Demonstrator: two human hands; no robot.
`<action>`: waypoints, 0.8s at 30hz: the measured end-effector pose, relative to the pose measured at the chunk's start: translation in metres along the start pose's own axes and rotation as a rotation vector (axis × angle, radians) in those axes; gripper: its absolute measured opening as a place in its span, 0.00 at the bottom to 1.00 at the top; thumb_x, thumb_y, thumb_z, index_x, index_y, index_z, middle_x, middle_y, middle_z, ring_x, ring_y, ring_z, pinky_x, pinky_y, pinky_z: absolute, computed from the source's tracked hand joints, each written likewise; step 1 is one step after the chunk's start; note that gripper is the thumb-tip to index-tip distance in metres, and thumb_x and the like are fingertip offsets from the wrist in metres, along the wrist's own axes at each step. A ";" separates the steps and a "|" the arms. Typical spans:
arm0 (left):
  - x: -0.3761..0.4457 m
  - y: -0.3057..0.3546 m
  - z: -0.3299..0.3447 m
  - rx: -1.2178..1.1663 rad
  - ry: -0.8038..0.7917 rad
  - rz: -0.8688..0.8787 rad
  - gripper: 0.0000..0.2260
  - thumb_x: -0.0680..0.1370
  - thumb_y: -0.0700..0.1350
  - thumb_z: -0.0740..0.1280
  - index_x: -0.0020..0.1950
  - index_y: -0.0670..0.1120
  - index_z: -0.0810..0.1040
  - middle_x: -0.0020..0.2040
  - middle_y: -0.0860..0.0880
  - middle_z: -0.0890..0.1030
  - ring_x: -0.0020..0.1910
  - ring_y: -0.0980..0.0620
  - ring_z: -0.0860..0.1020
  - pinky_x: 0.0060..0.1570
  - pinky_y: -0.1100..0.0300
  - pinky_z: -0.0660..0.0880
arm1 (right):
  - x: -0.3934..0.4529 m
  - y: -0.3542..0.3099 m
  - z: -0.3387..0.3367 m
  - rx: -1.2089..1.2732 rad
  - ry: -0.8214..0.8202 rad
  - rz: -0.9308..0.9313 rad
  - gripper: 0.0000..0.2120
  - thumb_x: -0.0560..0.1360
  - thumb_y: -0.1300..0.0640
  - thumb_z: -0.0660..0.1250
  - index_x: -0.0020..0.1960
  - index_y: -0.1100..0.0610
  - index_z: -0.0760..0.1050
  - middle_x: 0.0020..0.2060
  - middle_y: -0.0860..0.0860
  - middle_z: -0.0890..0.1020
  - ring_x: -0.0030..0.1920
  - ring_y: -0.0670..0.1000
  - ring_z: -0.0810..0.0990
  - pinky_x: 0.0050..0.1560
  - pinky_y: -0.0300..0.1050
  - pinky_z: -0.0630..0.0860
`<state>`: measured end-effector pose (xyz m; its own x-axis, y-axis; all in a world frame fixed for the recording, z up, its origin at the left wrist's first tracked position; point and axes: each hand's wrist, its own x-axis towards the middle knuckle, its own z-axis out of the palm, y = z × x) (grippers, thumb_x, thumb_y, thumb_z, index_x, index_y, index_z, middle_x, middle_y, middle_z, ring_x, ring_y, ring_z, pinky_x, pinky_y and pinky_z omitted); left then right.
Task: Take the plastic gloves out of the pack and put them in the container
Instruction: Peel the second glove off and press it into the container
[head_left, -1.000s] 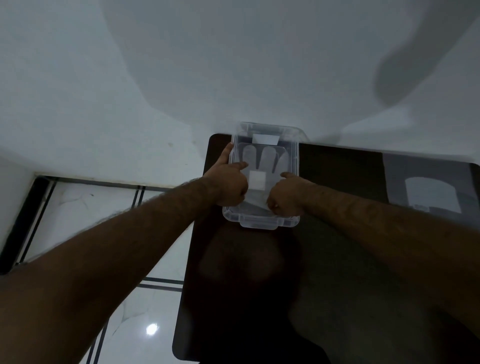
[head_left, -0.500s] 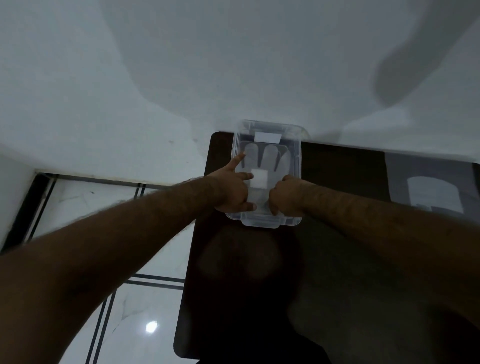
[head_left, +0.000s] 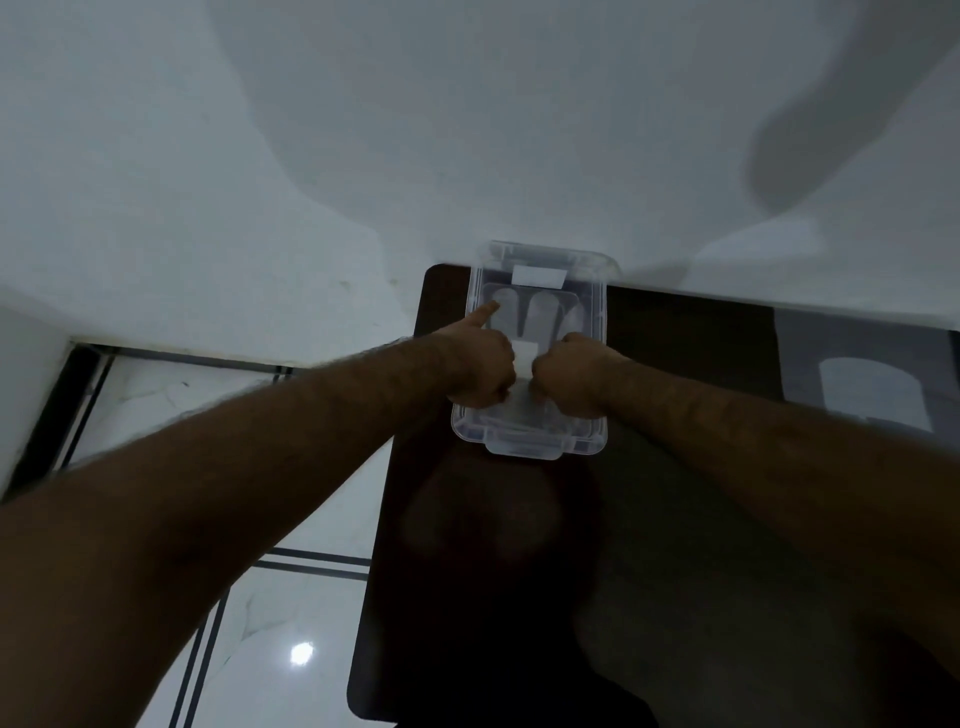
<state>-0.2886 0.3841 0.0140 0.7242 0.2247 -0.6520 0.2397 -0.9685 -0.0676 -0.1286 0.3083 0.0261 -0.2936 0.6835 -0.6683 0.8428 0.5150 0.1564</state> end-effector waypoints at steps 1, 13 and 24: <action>0.001 -0.003 -0.003 0.017 0.018 -0.019 0.18 0.87 0.58 0.59 0.70 0.53 0.80 0.67 0.49 0.82 0.77 0.46 0.73 0.79 0.28 0.38 | 0.002 0.004 0.001 -0.016 0.050 0.011 0.15 0.84 0.50 0.65 0.70 0.51 0.78 0.61 0.53 0.83 0.61 0.56 0.82 0.71 0.57 0.74; 0.014 -0.009 -0.009 0.076 -0.044 -0.098 0.12 0.85 0.55 0.64 0.63 0.53 0.82 0.62 0.50 0.85 0.74 0.45 0.76 0.80 0.29 0.37 | 0.016 0.015 0.006 0.016 0.024 0.060 0.17 0.82 0.48 0.66 0.70 0.49 0.76 0.64 0.55 0.79 0.64 0.58 0.79 0.75 0.65 0.68; -0.026 0.025 -0.049 -0.134 0.346 -0.379 0.20 0.88 0.58 0.54 0.62 0.52 0.83 0.62 0.49 0.85 0.74 0.45 0.76 0.79 0.24 0.40 | -0.063 0.046 0.004 0.229 0.475 0.259 0.15 0.83 0.49 0.60 0.67 0.47 0.79 0.64 0.49 0.83 0.69 0.54 0.78 0.82 0.64 0.49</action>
<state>-0.2693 0.3592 0.0665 0.7366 0.6002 -0.3118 0.5898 -0.7956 -0.1383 -0.0695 0.2863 0.0724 -0.1903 0.9563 -0.2221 0.9745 0.2113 0.0749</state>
